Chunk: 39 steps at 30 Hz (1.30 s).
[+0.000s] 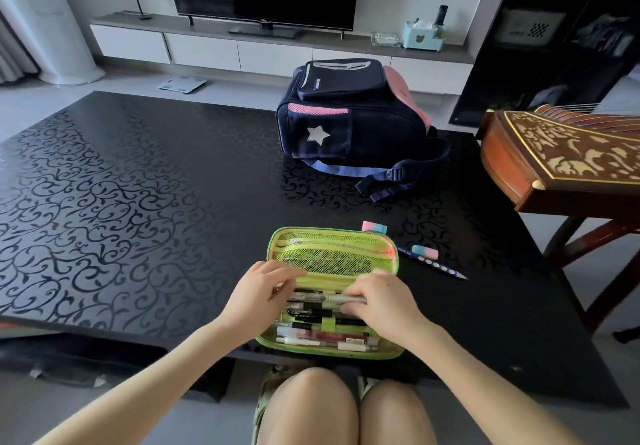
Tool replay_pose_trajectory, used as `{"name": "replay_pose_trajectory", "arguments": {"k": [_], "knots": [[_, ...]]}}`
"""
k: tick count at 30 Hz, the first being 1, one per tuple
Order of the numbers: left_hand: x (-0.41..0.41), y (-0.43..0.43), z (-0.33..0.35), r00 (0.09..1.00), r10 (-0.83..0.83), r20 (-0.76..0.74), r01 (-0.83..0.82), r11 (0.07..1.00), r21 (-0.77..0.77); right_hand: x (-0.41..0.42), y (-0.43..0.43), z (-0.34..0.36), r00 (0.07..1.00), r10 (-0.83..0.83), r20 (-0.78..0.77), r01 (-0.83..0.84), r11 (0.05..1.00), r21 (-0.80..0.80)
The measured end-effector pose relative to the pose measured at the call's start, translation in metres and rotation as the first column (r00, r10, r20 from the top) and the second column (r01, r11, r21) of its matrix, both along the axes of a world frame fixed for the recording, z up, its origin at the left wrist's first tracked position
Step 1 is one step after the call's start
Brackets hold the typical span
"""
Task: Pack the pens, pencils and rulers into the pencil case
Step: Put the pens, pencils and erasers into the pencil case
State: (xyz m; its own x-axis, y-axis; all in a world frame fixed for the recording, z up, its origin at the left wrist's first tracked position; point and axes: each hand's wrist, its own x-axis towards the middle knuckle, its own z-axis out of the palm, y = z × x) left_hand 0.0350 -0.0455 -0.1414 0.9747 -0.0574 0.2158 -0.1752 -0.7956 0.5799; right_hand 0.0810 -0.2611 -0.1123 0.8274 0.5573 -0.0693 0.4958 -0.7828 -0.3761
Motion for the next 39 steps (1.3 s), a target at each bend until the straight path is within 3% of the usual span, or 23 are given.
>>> {"name": "replay_pose_trajectory", "arguments": {"k": [6, 10, 13, 16, 21, 24, 27, 29, 31, 36, 39], "knots": [[-0.007, -0.002, -0.008, 0.999, -0.04, -0.022, 0.042, 0.994, 0.102, 0.002, -0.006, -0.004, 0.996, -0.023, 0.091, 0.012, 0.992, 0.127], [-0.009, -0.004, -0.004, 1.0, 0.0, 0.005, 0.0, 1.0, 0.009, -0.014, -0.017, -0.011, 0.98, 0.004, 0.201, -0.045, 0.978, 0.204], [-0.013, -0.003, 0.0, 0.999, -0.028, -0.04, 0.027, 0.999, -0.023, -0.026, -0.022, -0.025, 0.948, 0.04, 0.315, -0.092, 0.984, 0.151], [-0.015, -0.004, -0.002, 0.995, -0.099, -0.034, 0.1, 0.994, 0.053, -0.03, -0.025, -0.036, 0.928, 0.053, 0.37, -0.094, 0.991, 0.093], [-0.015, -0.007, -0.009, 0.983, -0.174, -0.054, 0.18, 0.972, 0.152, -0.025, -0.034, -0.039, 0.897, -0.007, 0.443, -0.061, 0.989, 0.138], [-0.015, -0.006, -0.012, 0.983, -0.176, -0.05, 0.182, 0.971, 0.156, 0.002, -0.052, -0.039, 0.847, -0.205, 0.49, 0.122, 0.973, 0.195], [-0.015, -0.006, -0.012, 0.984, -0.16, -0.079, 0.167, 0.982, 0.09, 0.038, -0.081, -0.043, 0.767, -0.465, 0.442, 0.489, 0.87, 0.066], [-0.014, -0.006, -0.012, 0.984, -0.117, -0.135, 0.119, 0.993, 0.01, 0.054, -0.094, -0.047, 0.763, -0.522, 0.383, 0.594, 0.799, -0.095], [-0.012, -0.005, -0.012, 0.982, -0.097, -0.164, 0.09, 0.995, -0.05, 0.063, -0.101, -0.052, 0.78, -0.494, 0.385, 0.587, 0.79, -0.177], [-0.011, -0.003, -0.007, 0.987, -0.045, -0.156, 0.029, 0.994, -0.105, 0.075, -0.11, -0.053, 0.799, -0.392, 0.456, 0.524, 0.826, -0.209], [-0.011, -0.005, -0.002, 0.99, -0.01, -0.142, -0.006, 0.994, -0.111, 0.078, -0.112, -0.048, 0.823, -0.386, 0.416, 0.522, 0.802, -0.29]]}}
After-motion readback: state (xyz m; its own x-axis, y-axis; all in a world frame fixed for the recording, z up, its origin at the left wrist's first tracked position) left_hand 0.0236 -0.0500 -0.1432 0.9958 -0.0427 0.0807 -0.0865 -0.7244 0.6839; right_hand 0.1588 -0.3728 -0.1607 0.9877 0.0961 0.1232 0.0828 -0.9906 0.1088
